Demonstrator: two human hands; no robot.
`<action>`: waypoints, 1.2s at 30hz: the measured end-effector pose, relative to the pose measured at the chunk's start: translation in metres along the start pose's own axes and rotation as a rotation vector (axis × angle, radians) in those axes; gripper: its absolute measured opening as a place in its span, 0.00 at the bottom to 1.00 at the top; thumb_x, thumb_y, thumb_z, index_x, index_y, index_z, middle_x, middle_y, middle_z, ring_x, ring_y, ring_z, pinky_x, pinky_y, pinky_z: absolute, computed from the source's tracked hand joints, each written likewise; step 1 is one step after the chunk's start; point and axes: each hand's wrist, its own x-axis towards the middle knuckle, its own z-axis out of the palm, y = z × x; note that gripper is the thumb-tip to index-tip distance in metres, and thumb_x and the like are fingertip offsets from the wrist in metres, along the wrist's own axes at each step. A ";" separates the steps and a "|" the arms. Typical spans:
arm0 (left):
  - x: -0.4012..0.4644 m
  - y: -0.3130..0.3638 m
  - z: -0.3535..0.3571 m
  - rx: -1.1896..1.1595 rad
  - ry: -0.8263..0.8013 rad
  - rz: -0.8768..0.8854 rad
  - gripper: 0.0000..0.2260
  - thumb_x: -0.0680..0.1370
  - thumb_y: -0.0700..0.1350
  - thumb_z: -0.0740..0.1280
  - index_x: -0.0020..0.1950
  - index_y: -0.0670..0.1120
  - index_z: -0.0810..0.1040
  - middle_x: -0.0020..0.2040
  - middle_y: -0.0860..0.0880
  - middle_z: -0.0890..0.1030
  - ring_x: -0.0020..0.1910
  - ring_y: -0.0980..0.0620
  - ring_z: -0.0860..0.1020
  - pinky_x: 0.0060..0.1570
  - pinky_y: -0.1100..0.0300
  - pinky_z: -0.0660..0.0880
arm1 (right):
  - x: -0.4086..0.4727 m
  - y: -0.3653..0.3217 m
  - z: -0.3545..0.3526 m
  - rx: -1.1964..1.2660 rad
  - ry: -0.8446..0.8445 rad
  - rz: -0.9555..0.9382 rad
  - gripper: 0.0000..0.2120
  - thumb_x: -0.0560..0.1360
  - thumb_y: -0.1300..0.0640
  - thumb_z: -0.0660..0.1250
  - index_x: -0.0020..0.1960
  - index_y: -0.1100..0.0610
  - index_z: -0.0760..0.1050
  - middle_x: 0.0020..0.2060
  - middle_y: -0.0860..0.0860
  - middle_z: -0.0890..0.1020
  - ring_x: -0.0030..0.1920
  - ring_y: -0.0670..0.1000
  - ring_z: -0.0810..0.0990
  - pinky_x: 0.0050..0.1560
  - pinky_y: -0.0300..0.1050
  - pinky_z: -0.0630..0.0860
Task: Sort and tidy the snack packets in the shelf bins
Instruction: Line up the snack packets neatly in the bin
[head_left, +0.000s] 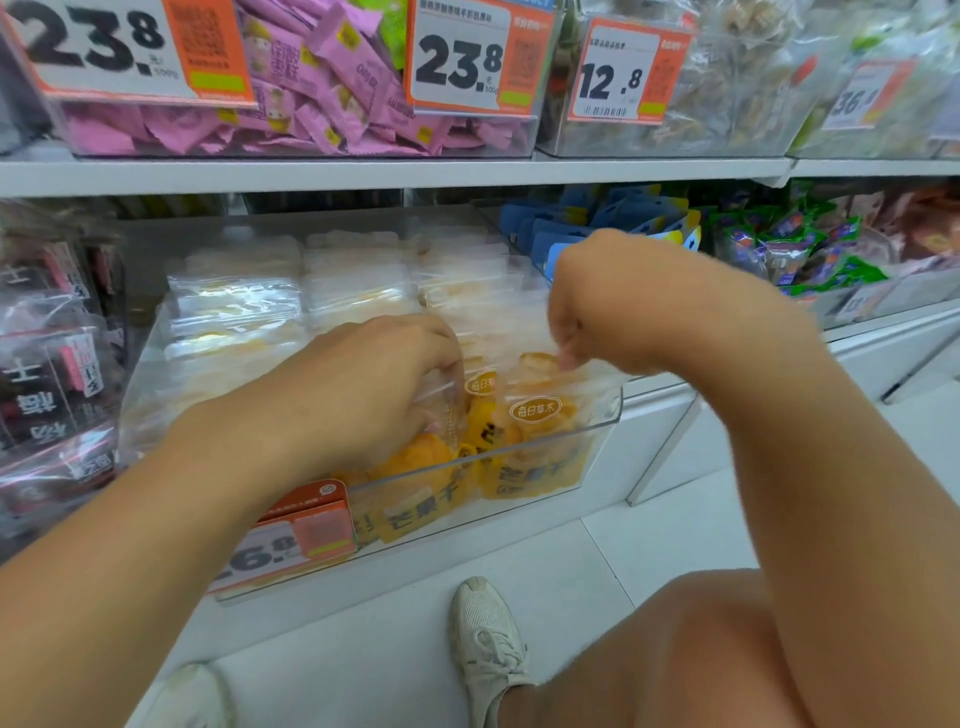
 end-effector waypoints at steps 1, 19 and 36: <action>0.000 0.001 0.000 -0.011 -0.001 0.013 0.16 0.75 0.48 0.74 0.60 0.62 0.75 0.65 0.63 0.71 0.65 0.54 0.72 0.64 0.50 0.71 | -0.005 0.008 -0.003 0.004 0.028 0.006 0.08 0.73 0.54 0.75 0.43 0.52 0.75 0.35 0.48 0.70 0.41 0.55 0.77 0.40 0.44 0.70; 0.001 0.001 0.004 -0.048 0.029 -0.025 0.26 0.73 0.51 0.76 0.67 0.61 0.68 0.66 0.60 0.72 0.64 0.54 0.72 0.62 0.53 0.73 | 0.009 0.003 0.020 0.077 -0.089 -0.156 0.12 0.74 0.65 0.69 0.44 0.48 0.83 0.37 0.45 0.76 0.39 0.51 0.77 0.43 0.47 0.77; -0.008 0.000 -0.008 -0.030 0.024 -0.104 0.29 0.66 0.56 0.80 0.58 0.64 0.66 0.59 0.59 0.75 0.57 0.51 0.76 0.52 0.49 0.76 | 0.036 -0.027 0.023 0.217 0.038 -0.228 0.04 0.70 0.48 0.77 0.45 0.45 0.85 0.36 0.43 0.76 0.43 0.47 0.76 0.42 0.47 0.74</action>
